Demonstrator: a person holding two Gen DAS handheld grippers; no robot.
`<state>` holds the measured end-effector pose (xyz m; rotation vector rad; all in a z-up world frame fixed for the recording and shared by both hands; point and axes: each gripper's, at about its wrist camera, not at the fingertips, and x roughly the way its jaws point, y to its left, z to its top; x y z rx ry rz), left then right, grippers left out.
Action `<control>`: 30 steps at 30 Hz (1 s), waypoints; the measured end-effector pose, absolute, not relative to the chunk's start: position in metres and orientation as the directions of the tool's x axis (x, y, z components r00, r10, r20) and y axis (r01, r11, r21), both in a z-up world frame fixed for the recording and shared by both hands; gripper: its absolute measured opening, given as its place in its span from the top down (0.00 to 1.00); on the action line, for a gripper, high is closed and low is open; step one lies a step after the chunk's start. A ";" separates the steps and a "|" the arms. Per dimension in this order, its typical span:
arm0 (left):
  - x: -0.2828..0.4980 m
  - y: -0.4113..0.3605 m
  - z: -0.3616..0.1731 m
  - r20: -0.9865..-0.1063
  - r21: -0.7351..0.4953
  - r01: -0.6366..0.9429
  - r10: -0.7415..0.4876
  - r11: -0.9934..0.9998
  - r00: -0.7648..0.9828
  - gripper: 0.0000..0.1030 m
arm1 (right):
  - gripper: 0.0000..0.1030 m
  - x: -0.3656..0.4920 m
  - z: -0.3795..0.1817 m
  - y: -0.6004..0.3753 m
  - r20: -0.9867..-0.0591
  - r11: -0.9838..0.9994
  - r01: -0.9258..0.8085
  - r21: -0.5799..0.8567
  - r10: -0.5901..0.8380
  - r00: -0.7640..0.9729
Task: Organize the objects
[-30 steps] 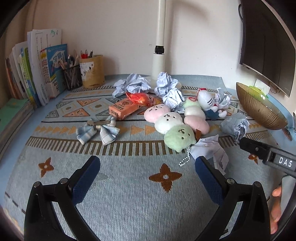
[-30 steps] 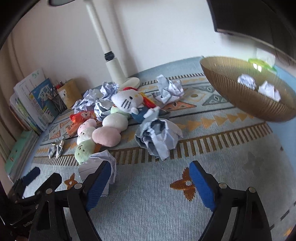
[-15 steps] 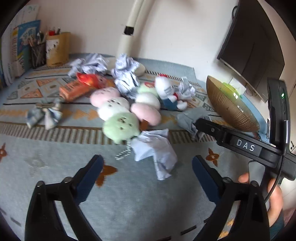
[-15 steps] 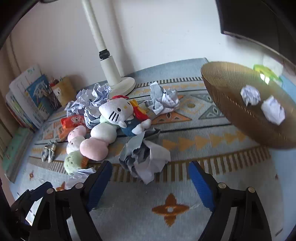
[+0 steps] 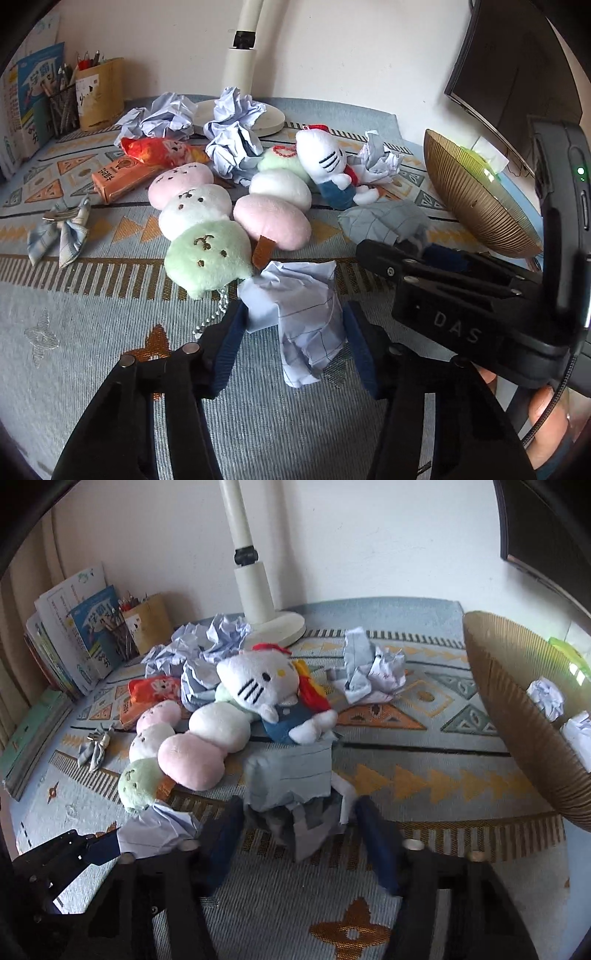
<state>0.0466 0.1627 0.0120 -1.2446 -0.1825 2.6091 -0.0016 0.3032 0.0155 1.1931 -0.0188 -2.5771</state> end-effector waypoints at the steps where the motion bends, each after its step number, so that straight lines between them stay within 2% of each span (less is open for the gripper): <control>1: 0.046 0.162 0.013 -0.746 -0.214 -0.167 0.272 -0.962 -0.607 0.54 | 0.54 0.000 0.017 0.304 -0.736 -0.955 0.262 0.137 -0.275 -0.619; 3: 0.048 0.164 0.015 -0.741 -0.206 -0.176 0.271 -0.963 -0.615 0.55 | 0.58 0.002 0.018 0.307 -0.727 -0.955 0.258 0.147 -0.281 -0.627; 7: 0.056 0.164 0.022 -0.709 -0.201 -0.204 0.286 -0.958 -0.644 0.55 | 0.59 0.013 0.024 0.314 -0.699 -0.953 0.250 0.172 -0.297 -0.650; 8: 0.058 0.163 0.023 -0.701 -0.206 -0.209 0.293 -0.956 -0.651 0.55 | 0.61 0.017 0.025 0.316 -0.689 -0.952 0.248 0.180 -0.302 -0.659; 9: 0.061 0.162 0.025 -0.687 -0.214 -0.218 0.305 -0.952 -0.660 0.55 | 0.69 0.021 0.027 0.318 -0.683 -0.951 0.246 0.189 -0.307 -0.663; 10: 0.063 0.161 0.027 -0.670 -0.225 -0.231 0.322 -0.947 -0.668 0.55 | 0.70 0.025 0.027 0.320 -0.678 -0.949 0.243 0.201 -0.314 -0.664; 12: 0.068 0.159 0.031 -0.640 -0.248 -0.261 0.360 -0.933 -0.679 0.55 | 0.70 0.034 0.029 0.326 -0.669 -0.946 0.238 0.221 -0.324 -0.669; 17: 0.073 0.165 0.031 -0.635 -0.207 -0.267 0.337 -0.941 -0.695 0.55 | 0.70 0.051 0.032 0.334 -0.671 -0.954 0.204 0.218 -0.299 -0.678; 19: 0.074 0.164 0.032 -0.633 -0.196 -0.264 0.327 -0.944 -0.702 0.55 | 0.65 0.049 0.029 0.336 -0.693 -0.951 0.204 0.234 -0.310 -0.651; 20: 0.075 0.164 0.032 -0.633 -0.195 -0.261 0.325 -0.945 -0.703 0.55 | 0.54 0.047 0.027 0.336 -0.710 -0.951 0.198 0.236 -0.308 -0.633; 21: 0.074 0.164 0.031 -0.634 -0.197 -0.260 0.325 -0.945 -0.702 0.55 | 0.38 0.045 0.027 0.335 -0.718 -0.954 0.191 0.230 -0.299 -0.629; 26: 0.072 0.161 0.029 -0.642 -0.211 -0.253 0.329 -0.944 -0.693 0.55 | 0.13 0.026 0.031 0.330 -0.713 -0.957 0.192 0.219 -0.291 -0.639; 30: 0.072 0.164 0.029 -0.646 -0.192 -0.257 0.319 -0.947 -0.693 0.55 | 0.13 -0.002 0.031 0.322 -0.714 -0.952 0.180 0.247 -0.304 -0.631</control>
